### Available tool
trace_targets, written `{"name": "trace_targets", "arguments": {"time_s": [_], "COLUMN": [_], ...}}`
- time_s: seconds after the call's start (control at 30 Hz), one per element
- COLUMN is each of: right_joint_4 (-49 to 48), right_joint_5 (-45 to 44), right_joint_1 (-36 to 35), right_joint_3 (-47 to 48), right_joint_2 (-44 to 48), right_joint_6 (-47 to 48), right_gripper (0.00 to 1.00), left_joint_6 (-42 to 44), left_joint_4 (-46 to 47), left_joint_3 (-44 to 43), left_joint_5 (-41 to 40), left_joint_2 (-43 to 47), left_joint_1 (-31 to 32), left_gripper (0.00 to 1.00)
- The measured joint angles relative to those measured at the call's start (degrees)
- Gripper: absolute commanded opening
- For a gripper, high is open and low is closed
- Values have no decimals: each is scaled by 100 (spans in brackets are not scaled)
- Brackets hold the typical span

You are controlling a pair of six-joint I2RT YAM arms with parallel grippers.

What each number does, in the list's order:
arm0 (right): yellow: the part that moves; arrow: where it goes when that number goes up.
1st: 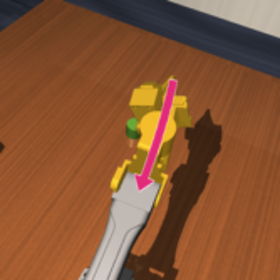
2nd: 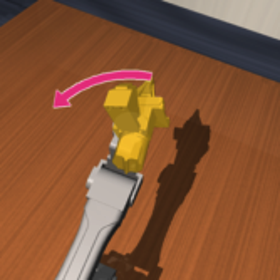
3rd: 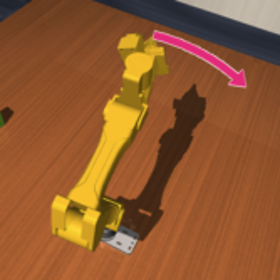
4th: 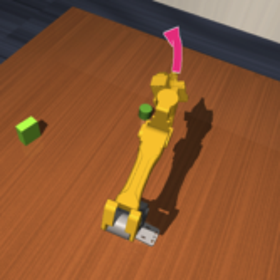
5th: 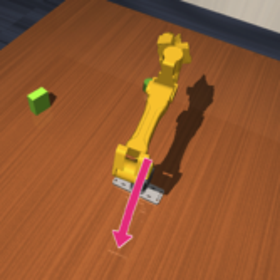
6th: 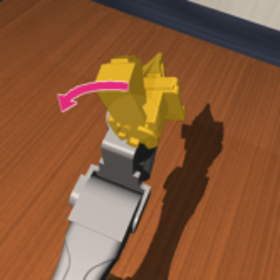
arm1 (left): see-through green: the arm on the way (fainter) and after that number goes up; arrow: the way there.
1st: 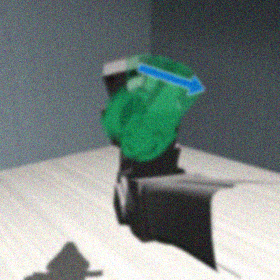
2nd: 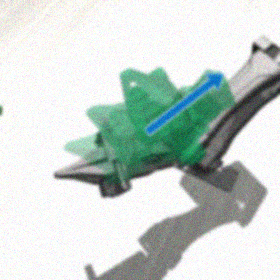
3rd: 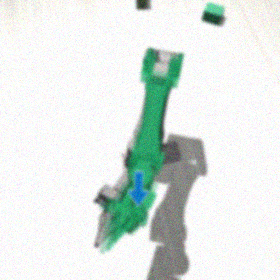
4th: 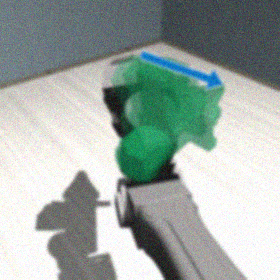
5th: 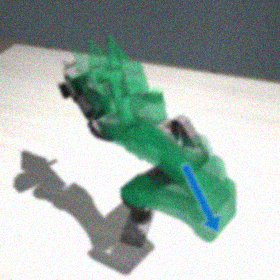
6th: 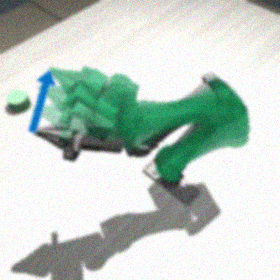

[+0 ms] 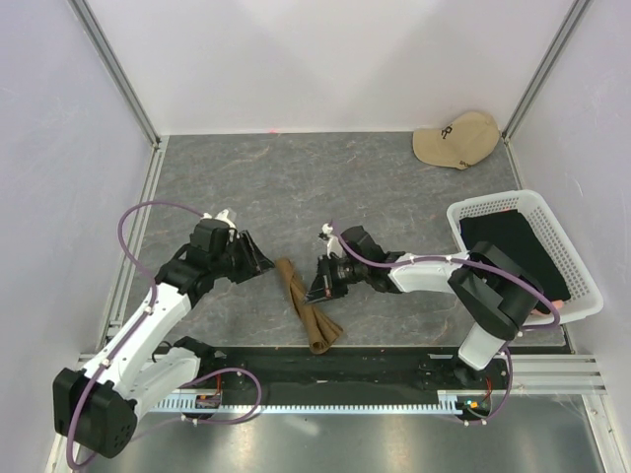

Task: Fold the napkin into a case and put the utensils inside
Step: Turn over the smaller rectangle-folded napkin at the center of the board.

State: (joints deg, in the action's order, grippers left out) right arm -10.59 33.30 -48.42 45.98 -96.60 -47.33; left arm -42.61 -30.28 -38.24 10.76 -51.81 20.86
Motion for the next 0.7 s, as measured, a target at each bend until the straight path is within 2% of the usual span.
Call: {"name": "trace_targets", "arguments": {"time_s": [0.07, 0.1, 0.27, 0.3, 0.33, 0.4, 0.5, 0.57, 0.7], "right_joint_4": [-374, -549, -876, -866, -802, -431, 752, 1506, 2688], "right_joint_5": [273, 409, 841, 929, 973, 944, 350, -85, -1075], "right_joint_1": [212, 348, 887, 1019, 1143, 1355, 1585, 1593, 1399], "right_joint_3": [-238, -361, -667, -688, -695, -673, -413, -129, 306], "right_joint_2": [-2, -2, -31, -68, -103, -120, -46, 164, 929], "right_joint_6": [-114, -155, -114, -52, 48, 391, 1123, 1484, 1958], "right_gripper": [2, 9, 26, 36, 41, 53, 65, 69, 69], "left_joint_6": [2, 2, 2, 2, 2, 0, -20, -55, -111], "left_joint_4": [13, 59, 315, 396, 468, 610, 868, 1106, 1471], "left_joint_3": [-28, -37, -50, -52, -61, -98, -293, -450, -743], "left_joint_5": [35, 96, 459, 501, 544, 636, 754, 798, 920], "left_joint_2": [-133, -245, -846, -984, -1115, -1338, -1755, -2037, -2579], "left_joint_1": [0, 0, 42, 90, 162, 323, 605, 750, 876], "left_gripper": [44, 44, 39, 39, 39, 38, 38, 37, 37]}}
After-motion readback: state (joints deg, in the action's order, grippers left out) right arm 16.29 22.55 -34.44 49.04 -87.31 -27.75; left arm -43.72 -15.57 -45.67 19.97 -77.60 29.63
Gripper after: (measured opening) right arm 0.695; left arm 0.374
